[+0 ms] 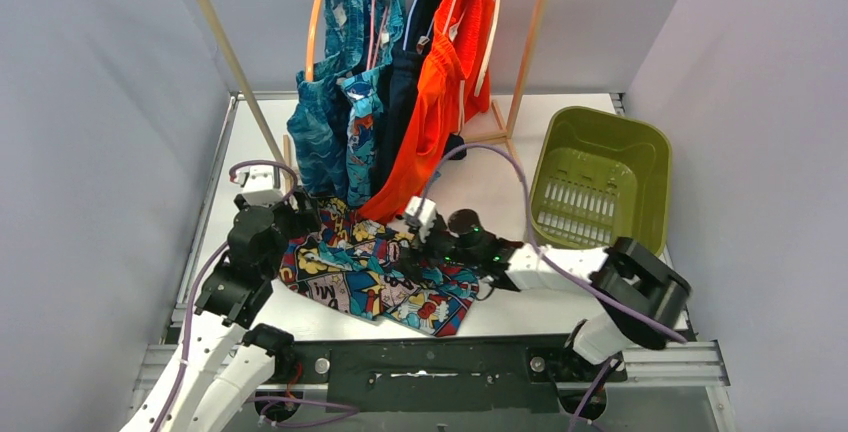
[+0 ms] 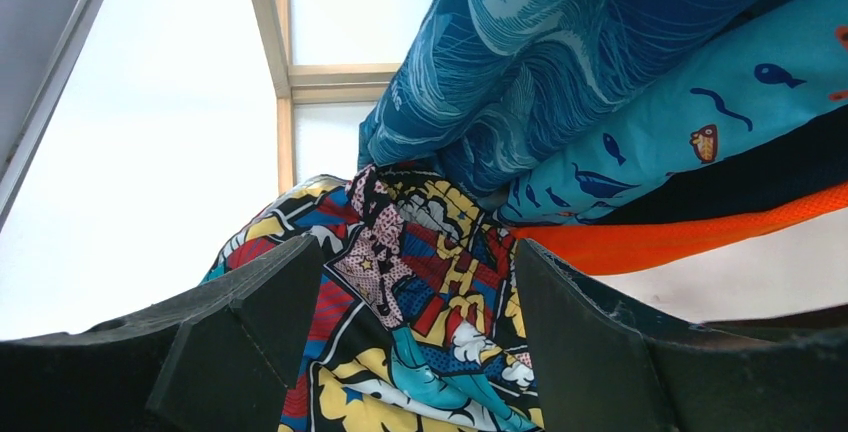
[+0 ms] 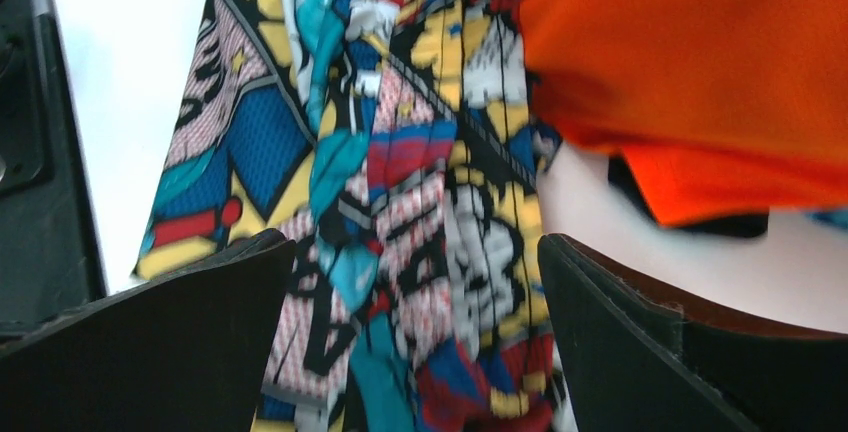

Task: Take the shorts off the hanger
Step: Adjust the shorts at the center of the board.

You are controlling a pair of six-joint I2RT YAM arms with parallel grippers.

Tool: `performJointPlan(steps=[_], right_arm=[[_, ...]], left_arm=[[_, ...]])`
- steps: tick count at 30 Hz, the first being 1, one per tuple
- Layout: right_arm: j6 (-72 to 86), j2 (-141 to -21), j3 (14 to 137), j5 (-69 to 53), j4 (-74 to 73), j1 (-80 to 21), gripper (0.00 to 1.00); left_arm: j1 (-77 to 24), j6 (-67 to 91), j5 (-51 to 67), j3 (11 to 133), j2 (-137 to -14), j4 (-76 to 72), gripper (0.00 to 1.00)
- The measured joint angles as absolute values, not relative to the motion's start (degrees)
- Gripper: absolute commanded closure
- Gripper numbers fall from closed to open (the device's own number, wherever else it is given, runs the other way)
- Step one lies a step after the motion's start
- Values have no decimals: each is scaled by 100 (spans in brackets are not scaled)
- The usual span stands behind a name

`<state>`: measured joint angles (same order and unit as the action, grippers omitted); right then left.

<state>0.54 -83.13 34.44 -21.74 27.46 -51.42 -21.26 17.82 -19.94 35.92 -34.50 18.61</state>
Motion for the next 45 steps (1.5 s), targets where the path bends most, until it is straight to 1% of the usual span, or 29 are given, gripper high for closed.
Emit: performJointPlan(steps=[6,14,16,18,20,22,23,24,26,28,33,37,42,45], right_arm=[[-102,-9456,4412,-1566,3070,-5564,2],[-47,-10700,4794,-1223,3601,-5588,3],[-34,-11056,4873,-1199,3667,-5588,1],[30,-11323,4895,-1238,3922,-5579,12],[-49,-11312,4901,-1258,3948,-5586,36],[-196,-11253,4882,-1308,3874,-5588,63],[-274,-11190,4847,-1337,3813,-5586,73],[-340,-11089,4786,-1380,3741,-5570,82],[-434,-10820,4637,-1509,3566,-5529,93],[-530,-10440,4469,-1662,3293,-5437,98],[-716,-9371,4259,-1793,2445,-5323,100],[-781,-8180,4062,-1695,1841,-5404,100],[-775,-6237,3601,-1096,1295,-5513,100],[-694,-5367,3492,-556,1013,-5516,100]], left_arm=[[-1975,1789,-1997,3566,-3332,1852,30],[-1835,1802,-1988,3522,-3267,1820,30],[-1815,1802,-1986,3509,-3269,1820,30],[-1791,1804,-1968,3500,-3269,1822,30],[-1776,1804,-1966,3500,-3269,1820,30],[-1767,1804,-1962,3500,-3269,1817,30],[-1761,1804,-1962,3500,-3267,1817,30],[-1754,1804,-1959,3500,-3264,1817,30],[-1747,1806,-1949,3500,-3247,1813,30],[-1741,1809,-1927,3496,-3203,1817,30],[-1708,1846,-1896,3424,-3020,1774,30],[-1603,1868,-1769,3415,-3046,1691,30],[-1472,1894,-1688,3409,-3092,1684,30],[-1441,1900,-1660,3404,-3074,1671,30]])
